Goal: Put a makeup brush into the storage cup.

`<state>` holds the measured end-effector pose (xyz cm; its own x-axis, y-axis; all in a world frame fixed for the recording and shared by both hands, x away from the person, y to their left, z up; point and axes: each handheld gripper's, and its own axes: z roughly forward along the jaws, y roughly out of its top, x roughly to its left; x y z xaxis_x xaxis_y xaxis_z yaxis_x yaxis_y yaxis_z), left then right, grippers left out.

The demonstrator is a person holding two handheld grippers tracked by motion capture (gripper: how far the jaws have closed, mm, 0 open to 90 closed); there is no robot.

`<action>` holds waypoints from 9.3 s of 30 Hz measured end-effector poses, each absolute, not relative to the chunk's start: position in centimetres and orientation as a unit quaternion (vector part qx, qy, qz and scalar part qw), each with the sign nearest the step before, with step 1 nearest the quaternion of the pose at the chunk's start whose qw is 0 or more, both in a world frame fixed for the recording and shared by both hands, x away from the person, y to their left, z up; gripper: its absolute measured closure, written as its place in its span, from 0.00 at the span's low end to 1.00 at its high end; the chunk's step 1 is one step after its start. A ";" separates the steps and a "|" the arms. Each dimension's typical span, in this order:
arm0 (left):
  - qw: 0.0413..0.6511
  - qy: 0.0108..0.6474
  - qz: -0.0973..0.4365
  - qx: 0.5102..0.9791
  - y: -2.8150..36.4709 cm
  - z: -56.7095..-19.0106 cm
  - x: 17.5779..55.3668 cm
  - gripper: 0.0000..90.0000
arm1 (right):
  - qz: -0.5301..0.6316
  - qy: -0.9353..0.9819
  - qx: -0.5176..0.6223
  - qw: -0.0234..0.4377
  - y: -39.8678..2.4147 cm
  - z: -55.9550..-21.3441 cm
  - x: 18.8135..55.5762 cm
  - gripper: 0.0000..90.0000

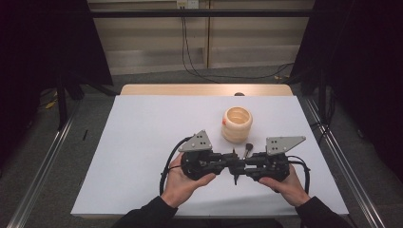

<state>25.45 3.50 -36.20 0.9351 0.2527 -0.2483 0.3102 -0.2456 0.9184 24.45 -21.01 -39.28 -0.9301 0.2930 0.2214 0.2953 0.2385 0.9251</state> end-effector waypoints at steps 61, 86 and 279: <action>0.604 0.257 0.154 0.738 10.6 -37.2 25.8 0.02 | -0.613 -0.759 -0.212 -0.062 -22.7 -38.2 24.3 0.93; 0.589 0.307 0.201 0.720 17.1 -40.7 22.7 0.02 | -0.616 -0.747 -0.236 -0.084 -23.7 -37.9 24.8 0.93; 0.595 0.344 0.206 0.696 21.7 -43.4 20.8 0.02 | -0.546 -0.654 -0.432 -0.295 -30.9 -42.2 19.4 0.01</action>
<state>20.80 21.72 -43.42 0.6789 0.7240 -0.1222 0.2333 -0.0549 0.9708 19.41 -30.90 -42.16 -0.4531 0.8874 0.0852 0.2420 0.0304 0.9698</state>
